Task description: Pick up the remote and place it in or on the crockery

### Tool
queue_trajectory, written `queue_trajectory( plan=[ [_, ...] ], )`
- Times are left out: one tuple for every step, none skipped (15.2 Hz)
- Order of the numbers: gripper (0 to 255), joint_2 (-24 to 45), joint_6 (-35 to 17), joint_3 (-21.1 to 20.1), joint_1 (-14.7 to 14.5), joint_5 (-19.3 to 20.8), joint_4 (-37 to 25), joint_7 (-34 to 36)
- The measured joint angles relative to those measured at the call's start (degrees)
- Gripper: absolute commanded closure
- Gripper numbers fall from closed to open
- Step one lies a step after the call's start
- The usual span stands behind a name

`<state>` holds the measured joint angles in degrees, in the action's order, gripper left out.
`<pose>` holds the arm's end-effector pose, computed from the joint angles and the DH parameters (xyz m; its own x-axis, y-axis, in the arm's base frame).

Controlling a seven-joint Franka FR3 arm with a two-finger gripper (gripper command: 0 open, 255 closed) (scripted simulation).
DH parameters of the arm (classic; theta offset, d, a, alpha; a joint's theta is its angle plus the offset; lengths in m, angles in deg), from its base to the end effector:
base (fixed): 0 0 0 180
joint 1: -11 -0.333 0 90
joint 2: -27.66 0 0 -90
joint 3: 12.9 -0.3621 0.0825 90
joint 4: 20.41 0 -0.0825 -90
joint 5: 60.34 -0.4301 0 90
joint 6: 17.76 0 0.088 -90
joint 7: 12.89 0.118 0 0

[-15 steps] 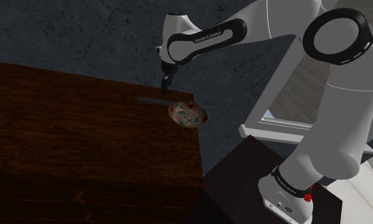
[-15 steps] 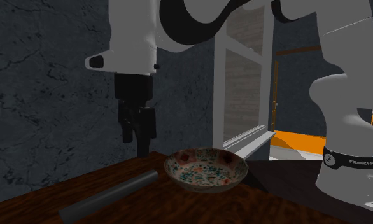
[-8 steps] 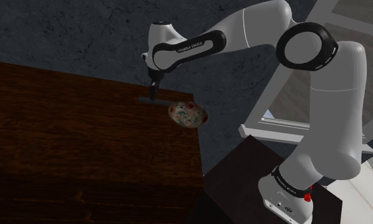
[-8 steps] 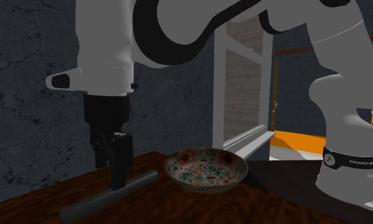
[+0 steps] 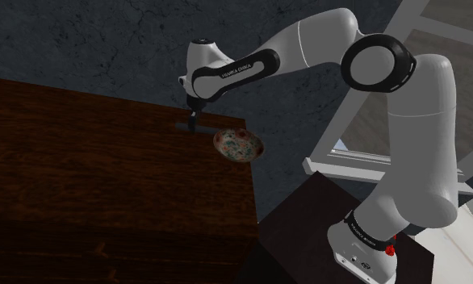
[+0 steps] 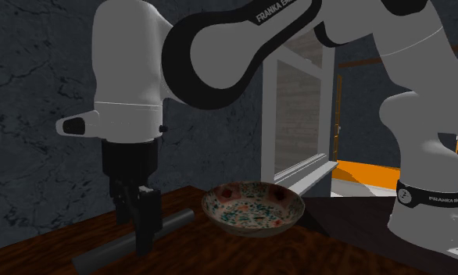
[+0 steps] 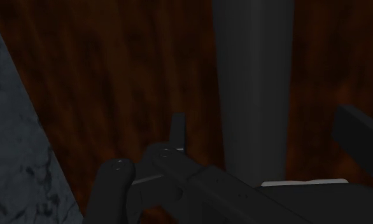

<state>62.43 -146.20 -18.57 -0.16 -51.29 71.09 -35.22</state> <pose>0.7346 0.2050 0.2828 0.7242 0.6895 0.0094 0.6867 -0.7224 0.0808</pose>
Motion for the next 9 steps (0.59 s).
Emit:
queue_trajectory(
  plan=[
    [0, 0.0, 0.0, 0.0, 0.0, 0.0, 0.0, 0.0],
    [0, 0.1, -0.1, 0.0, 0.0, 0.0, 0.0, 0.0],
    [0, 0.1, -0.1, 0.0, 0.0, 0.0, 0.0, 0.0],
    [0, 0.1, -0.1, 0.0, 0.0, 0.0, 0.0, 0.0],
    [255, 0.1, -0.1, 0.0, 0.0, 0.0, 0.0, 0.0],
    [255, 0.1, -0.1, 0.0, 0.0, 0.0, 0.0, 0.0],
    [255, 0.0, -0.1, -0.1, -0.1, 0.0, -0.1, 0.0],
    [255, 0.0, 0.0, -0.1, -0.1, 0.0, -0.1, 0.0],
    [255, 0.0, 0.0, -0.1, -0.1, 0.0, -0.1, 0.0]
  ],
)
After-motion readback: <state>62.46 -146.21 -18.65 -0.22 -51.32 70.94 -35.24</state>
